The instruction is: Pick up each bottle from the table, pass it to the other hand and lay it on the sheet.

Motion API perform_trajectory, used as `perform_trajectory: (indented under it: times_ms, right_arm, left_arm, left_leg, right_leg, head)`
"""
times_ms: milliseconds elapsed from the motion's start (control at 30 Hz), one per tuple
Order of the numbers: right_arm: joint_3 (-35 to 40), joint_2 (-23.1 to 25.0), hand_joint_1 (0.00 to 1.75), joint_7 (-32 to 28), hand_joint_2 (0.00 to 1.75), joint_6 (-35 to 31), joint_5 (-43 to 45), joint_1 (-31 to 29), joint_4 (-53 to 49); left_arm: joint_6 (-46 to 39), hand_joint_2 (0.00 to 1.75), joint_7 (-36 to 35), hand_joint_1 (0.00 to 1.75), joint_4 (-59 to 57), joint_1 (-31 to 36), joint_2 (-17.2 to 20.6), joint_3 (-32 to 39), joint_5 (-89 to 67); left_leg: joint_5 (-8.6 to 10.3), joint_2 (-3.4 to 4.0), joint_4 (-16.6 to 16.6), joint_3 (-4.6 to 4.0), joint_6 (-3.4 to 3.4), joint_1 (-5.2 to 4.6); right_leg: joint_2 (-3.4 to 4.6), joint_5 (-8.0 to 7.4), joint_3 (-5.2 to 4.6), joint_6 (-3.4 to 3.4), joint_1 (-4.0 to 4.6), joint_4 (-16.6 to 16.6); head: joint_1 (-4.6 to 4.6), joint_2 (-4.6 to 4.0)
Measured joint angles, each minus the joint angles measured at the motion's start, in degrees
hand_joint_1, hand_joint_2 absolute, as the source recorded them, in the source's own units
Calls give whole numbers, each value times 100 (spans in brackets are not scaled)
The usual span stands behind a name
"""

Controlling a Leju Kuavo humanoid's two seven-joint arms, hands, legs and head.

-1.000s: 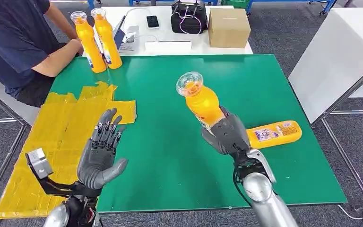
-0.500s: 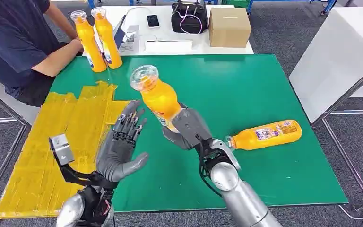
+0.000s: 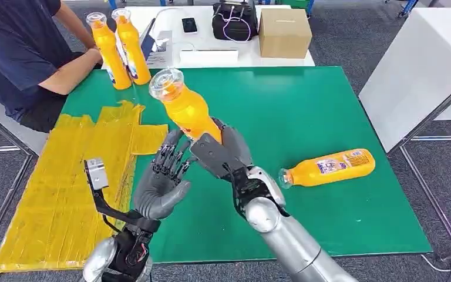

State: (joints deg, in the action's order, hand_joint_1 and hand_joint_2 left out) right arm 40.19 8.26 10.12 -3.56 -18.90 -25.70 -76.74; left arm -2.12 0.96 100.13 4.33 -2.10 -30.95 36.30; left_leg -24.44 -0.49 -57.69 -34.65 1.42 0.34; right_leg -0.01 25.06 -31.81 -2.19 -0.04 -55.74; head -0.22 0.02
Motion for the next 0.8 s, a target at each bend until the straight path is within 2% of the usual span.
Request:
perform_trajectory:
  times_ms: [300, 500, 800]
  right_arm:
    - [112, -7, 175, 9, 175, -29, -46, -36, 61]
    - [282, -37, 175, 20, 175, -46, -404, -47, 90]
    - [676, -155, 175, 70, 175, -68, -593, 17, 205]
  left_arm:
    - [-20, 175, 15, 0, -53, -7, 40, 0, -2]
    - [-175, 175, 17, 0, -57, -58, 62, 9, -89]
    - [-669, 175, 66, 0, -57, -148, 81, 155, -558]
  left_leg:
    - [0, -1, 0, -4, 0, 0]
    - [0, -1, 0, -5, 0, -1]
    - [0, 0, 0, -6, 0, 0]
  right_leg:
    - [-1, 0, -2, 0, -1, 0]
    - [0, 0, -3, 0, -1, 0]
    - [0, 0, -8, 0, -1, 0]
  head:
    - [2, 0]
    - [2, 0]
    - [0, 0]
